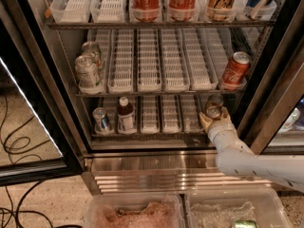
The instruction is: Pick orange can from bottom shelf of fridge
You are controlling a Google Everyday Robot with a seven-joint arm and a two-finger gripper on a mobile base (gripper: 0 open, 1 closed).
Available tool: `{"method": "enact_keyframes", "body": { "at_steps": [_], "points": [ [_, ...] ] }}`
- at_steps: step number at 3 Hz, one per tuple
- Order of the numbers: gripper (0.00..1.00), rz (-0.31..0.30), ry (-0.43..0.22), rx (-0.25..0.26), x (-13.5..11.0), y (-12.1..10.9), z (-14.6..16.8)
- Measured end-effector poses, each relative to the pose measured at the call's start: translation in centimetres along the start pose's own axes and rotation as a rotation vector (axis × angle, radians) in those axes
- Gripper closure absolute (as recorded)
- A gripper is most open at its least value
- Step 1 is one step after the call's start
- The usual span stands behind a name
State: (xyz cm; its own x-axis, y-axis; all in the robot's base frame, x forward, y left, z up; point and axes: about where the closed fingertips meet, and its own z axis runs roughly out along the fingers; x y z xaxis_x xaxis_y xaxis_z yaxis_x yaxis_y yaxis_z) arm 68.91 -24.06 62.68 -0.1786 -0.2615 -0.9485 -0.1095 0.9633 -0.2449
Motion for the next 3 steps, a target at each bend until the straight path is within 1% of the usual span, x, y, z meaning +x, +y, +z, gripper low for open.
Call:
{"method": "enact_keyframes", "body": {
  "at_steps": [2, 3],
  "points": [
    [0.88, 0.0, 0.0, 0.0, 0.0, 0.0, 0.0],
    [1.0, 0.0, -0.001, 0.0, -0.03, 0.02, 0.0]
  ]
}}
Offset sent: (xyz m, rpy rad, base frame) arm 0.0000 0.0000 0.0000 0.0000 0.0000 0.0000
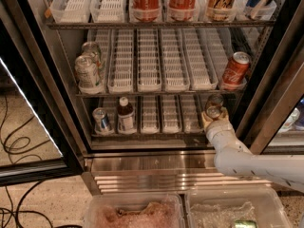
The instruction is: Pick orange can from bottom shelf of fridge
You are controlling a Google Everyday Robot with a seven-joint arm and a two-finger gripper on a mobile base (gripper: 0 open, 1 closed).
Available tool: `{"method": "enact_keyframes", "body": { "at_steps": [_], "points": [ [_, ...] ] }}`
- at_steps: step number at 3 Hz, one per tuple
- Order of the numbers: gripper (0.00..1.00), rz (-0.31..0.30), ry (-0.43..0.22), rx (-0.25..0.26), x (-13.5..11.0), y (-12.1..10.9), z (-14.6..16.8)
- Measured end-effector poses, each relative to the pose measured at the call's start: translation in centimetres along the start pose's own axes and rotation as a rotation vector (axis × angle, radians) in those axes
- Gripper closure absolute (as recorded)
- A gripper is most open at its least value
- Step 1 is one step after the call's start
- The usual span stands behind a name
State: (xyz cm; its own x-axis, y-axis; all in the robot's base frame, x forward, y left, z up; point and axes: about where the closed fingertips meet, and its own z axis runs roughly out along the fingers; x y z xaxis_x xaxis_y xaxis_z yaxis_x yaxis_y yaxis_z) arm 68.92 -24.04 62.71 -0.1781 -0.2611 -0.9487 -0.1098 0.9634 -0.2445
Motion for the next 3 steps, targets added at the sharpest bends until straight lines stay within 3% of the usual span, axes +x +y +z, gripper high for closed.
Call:
{"method": "enact_keyframes", "body": {
  "at_steps": [3],
  "points": [
    [1.0, 0.017, -0.052, -0.029, -1.7, 0.7, -0.9]
  ]
}}
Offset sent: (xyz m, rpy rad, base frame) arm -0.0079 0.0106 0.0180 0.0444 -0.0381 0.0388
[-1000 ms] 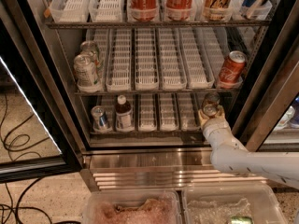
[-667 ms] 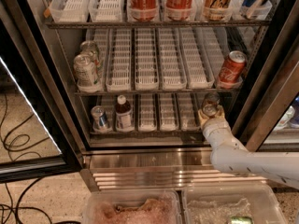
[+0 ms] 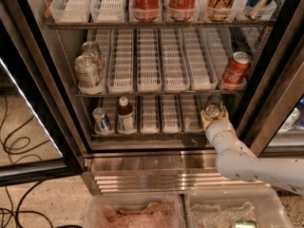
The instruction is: Pick orange can from bottom shelf of fridge
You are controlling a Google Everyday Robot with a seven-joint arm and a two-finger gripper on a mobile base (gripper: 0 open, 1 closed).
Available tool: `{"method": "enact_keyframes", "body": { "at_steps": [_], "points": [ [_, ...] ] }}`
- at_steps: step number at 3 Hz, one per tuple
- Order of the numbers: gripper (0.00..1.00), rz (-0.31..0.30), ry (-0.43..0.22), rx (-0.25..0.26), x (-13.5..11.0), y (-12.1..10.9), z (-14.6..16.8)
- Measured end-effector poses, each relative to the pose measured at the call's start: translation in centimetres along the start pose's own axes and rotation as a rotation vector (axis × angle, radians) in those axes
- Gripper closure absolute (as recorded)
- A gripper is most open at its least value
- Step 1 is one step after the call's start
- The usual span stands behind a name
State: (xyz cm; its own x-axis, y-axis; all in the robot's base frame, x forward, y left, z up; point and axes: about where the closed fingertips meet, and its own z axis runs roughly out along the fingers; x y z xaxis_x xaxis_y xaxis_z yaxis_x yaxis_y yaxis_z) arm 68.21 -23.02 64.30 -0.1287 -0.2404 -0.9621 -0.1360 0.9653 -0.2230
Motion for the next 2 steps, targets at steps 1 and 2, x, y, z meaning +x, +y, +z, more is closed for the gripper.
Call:
{"method": "enact_keyframes", "body": {
  "at_steps": [1, 2],
  "points": [
    [1.0, -0.006, -0.019, -0.008, -0.43, 0.14, -0.68],
    [1.0, -0.014, -0.035, -0.015, -1.0, 0.29, -1.42]
  ]
}}
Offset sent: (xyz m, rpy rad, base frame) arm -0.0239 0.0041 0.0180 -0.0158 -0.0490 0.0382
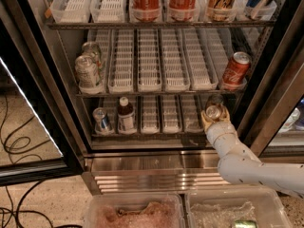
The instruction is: Pick orange can from bottom shelf of fridge
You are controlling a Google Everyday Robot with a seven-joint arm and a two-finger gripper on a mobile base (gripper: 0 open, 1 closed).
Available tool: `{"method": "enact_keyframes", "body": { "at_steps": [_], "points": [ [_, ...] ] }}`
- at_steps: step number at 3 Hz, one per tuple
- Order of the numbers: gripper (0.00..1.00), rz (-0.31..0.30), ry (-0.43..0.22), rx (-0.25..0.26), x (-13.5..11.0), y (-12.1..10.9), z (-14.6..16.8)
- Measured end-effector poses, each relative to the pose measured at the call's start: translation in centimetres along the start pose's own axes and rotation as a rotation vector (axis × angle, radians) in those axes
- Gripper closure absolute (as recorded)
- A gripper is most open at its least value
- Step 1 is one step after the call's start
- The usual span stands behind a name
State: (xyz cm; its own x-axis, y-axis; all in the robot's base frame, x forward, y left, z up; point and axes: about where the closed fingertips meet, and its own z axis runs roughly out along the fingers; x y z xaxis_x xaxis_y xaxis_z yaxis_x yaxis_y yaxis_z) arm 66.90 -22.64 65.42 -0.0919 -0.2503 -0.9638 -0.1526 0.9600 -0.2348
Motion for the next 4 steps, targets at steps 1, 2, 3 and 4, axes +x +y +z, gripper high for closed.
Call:
{"method": "enact_keyframes", "body": {
  "at_steps": [1, 2, 3, 4],
  "points": [
    [1.0, -0.008, -0.005, -0.015, -0.8, 0.1, -0.6],
    [1.0, -0.035, 0.018, -0.046, -1.4, 0.1, -0.9],
    [1.0, -0.096, 0.065, -0.113, -2.4, -0.3, -1.0],
    [1.0, -0.115, 0.11, -0.175, -4.2, -1.7, -0.9]
  ]
}}
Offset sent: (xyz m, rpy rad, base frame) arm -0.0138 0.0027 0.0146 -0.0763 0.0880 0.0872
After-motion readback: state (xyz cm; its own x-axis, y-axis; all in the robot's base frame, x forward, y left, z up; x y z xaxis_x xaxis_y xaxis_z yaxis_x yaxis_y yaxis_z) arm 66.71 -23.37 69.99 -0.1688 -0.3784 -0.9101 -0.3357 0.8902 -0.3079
